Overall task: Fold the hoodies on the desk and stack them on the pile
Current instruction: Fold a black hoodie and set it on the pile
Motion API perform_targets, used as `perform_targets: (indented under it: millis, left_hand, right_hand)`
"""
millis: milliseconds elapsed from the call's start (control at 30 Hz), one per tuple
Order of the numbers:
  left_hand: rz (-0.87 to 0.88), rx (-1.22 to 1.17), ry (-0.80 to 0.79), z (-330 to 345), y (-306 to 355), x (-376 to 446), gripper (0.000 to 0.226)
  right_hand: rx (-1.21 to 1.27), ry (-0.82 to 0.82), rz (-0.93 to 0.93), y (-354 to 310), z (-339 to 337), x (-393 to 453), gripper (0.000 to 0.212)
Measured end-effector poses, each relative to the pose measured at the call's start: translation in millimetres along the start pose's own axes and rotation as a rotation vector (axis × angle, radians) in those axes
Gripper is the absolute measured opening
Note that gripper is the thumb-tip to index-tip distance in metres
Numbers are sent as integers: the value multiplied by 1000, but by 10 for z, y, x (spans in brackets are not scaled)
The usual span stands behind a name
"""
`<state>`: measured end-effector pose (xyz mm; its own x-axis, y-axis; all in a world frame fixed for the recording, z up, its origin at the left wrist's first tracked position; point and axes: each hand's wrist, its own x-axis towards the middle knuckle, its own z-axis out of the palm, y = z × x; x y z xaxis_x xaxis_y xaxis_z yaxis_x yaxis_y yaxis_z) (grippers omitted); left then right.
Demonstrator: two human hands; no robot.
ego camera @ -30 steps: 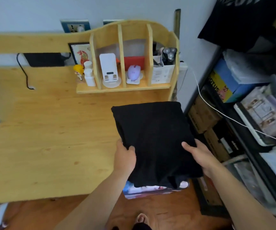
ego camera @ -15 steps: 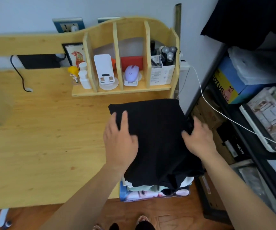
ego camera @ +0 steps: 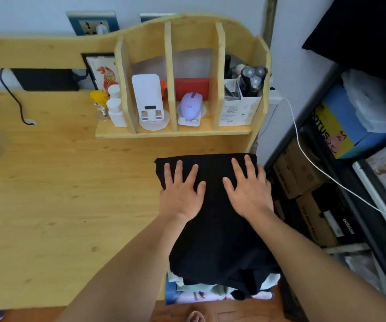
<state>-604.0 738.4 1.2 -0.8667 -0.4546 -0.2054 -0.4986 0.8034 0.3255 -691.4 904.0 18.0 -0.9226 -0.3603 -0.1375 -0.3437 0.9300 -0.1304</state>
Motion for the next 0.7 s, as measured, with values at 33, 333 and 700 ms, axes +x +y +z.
perform_targets:
  millis: [33, 333, 700]
  left_hand:
    - [14, 8, -15, -32, -20, -23, 64]
    - [-30, -77, -105, -468, -1137, -698, 62]
    - [-394, -529, -21, -1124, -4584, -2229, 22]
  right_hand:
    - [-12, -7, -3, -5, -13, -18, 68]
    - [48, 87, -223, -1176, -321, -549, 48]
    - [238, -336, -589, -4556, 810, -1543, 37]
